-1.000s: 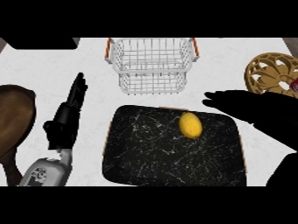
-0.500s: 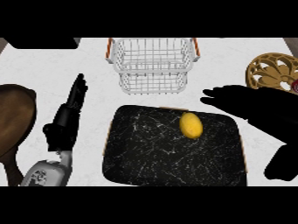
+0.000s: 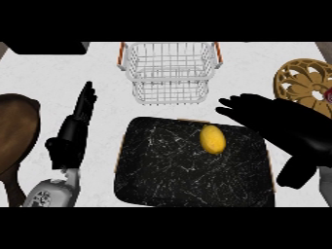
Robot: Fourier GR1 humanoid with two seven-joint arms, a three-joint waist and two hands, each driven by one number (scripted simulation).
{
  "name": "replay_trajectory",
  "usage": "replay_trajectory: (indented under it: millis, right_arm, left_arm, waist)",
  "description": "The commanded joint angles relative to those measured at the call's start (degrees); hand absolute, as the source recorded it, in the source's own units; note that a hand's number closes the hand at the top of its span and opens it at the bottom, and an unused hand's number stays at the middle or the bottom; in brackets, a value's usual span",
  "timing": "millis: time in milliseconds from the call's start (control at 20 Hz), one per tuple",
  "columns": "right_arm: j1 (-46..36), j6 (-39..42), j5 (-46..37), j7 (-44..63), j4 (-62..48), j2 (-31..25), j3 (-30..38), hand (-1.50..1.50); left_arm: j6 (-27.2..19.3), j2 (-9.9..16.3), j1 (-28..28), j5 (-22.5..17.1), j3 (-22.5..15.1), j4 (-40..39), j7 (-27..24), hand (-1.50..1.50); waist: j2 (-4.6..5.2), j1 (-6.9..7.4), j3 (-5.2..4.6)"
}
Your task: Pick the lemon from the tray and place it in the tiered basket
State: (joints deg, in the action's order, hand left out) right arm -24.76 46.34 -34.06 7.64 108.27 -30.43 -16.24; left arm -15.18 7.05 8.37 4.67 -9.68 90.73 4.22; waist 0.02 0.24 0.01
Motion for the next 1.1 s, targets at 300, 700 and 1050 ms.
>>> replay_trajectory:
  millis: [300, 700, 1050]
  right_arm:
    - [-3.44, -0.01, -6.59, -4.31, -11.91, 5.23, 1.81, -1.5]
    - [2.69, -3.6, -11.49, -14.22, -11.85, 4.5, 2.51, -1.5]
    - [3.14, -4.52, -14.95, -16.9, -15.39, 7.46, 2.59, -1.5]
  left_arm:
    - [1.72, -1.65, 0.55, 0.64, 2.42, -3.87, -3.36, 0.0]
    - [0.85, -4.61, -0.4, 3.73, 0.74, -2.7, -2.22, 0.0]
    - [4.06, -2.19, 0.63, 2.64, 3.72, 2.04, 3.11, 0.0]
  waist:
    - [0.05, 0.03, -0.02]
    - [-0.01, -0.15, -0.01]
    - [-0.03, -0.08, 0.0]
